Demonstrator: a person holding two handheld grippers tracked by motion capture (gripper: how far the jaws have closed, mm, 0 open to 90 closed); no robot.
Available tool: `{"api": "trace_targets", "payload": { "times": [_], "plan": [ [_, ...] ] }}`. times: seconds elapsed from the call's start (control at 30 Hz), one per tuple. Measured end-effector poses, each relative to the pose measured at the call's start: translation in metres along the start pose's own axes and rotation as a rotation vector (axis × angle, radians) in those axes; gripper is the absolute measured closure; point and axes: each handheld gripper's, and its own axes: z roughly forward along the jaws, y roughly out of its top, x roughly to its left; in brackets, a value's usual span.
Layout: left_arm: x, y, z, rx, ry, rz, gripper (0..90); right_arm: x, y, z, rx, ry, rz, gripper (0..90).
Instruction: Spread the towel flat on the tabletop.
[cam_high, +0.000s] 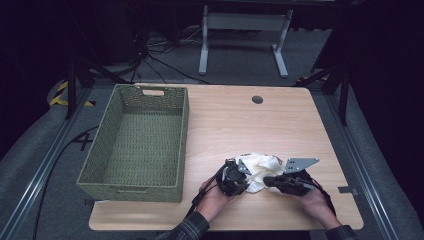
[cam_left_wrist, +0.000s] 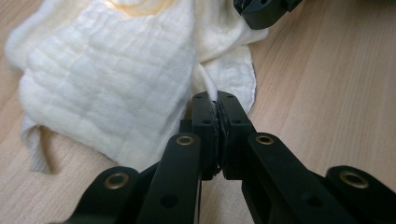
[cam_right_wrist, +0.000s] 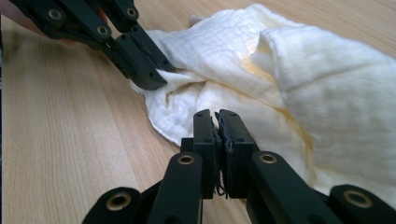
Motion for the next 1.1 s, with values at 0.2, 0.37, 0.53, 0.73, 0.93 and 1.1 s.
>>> {"api": "trace_targets", "payload": {
  "times": [0.2,0.37,0.53,0.73,0.93,1.1],
  "plan": [
    [0.004,-0.001,-0.013,-0.061,-0.012,-0.021,87.2,-0.005,0.0,-0.01,-0.021,-0.015,0.013,86.7],
    [0.009,-0.003,-0.023,-0.078,-0.007,-0.045,87.3,-0.011,-0.001,-0.02,-0.039,-0.033,0.024,86.8],
    [0.013,-0.005,-0.029,-0.093,0.002,-0.065,87.3,-0.017,-0.004,-0.029,-0.053,-0.051,0.04,86.8],
    [0.017,-0.007,-0.034,-0.107,0.011,-0.075,87.5,-0.027,-0.009,-0.044,-0.067,-0.084,0.065,86.8],
    [0.02,-0.008,-0.037,-0.101,0.021,-0.086,87.5,-0.04,-0.018,-0.063,-0.076,-0.128,0.098,86.8],
    [0.024,-0.009,-0.04,-0.097,0.041,-0.097,87.5,-0.051,-0.026,-0.077,-0.083,-0.177,0.124,86.8]
  ]
}}
